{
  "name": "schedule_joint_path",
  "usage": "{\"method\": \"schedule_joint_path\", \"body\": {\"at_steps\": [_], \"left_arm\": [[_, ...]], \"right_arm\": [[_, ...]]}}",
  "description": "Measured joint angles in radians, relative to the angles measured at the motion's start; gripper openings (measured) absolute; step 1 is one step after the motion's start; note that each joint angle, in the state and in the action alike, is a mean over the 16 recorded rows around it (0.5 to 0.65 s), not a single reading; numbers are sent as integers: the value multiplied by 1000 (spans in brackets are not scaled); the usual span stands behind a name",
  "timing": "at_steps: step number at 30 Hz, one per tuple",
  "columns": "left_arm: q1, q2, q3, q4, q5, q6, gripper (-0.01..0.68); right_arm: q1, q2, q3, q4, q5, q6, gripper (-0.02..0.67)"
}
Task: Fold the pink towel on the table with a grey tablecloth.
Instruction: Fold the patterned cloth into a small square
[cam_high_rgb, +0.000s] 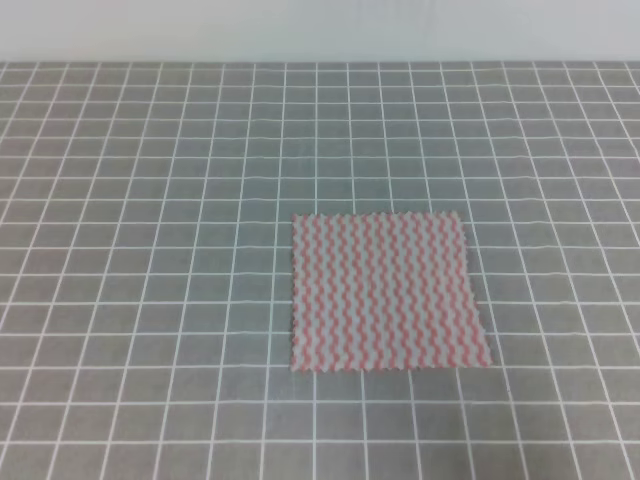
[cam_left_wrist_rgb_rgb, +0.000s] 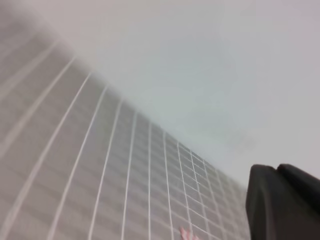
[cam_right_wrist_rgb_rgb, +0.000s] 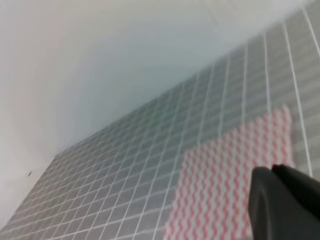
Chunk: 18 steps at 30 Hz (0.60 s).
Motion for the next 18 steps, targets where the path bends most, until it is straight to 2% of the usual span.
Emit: {"method": "schedule_joint_path", "body": {"at_steps": [6, 10, 18], "left_arm": [[-60, 235, -240, 50, 96, 204, -2], [-97, 418, -377, 55, 195, 339, -2], [-143, 726, -522, 46, 375, 522, -2]], "right_arm": [[0, 144, -75, -25, 109, -124, -17], [0, 285, -146, -74, 172, -152, -17], [6, 616, -358, -233, 300, -171, -17]]}}
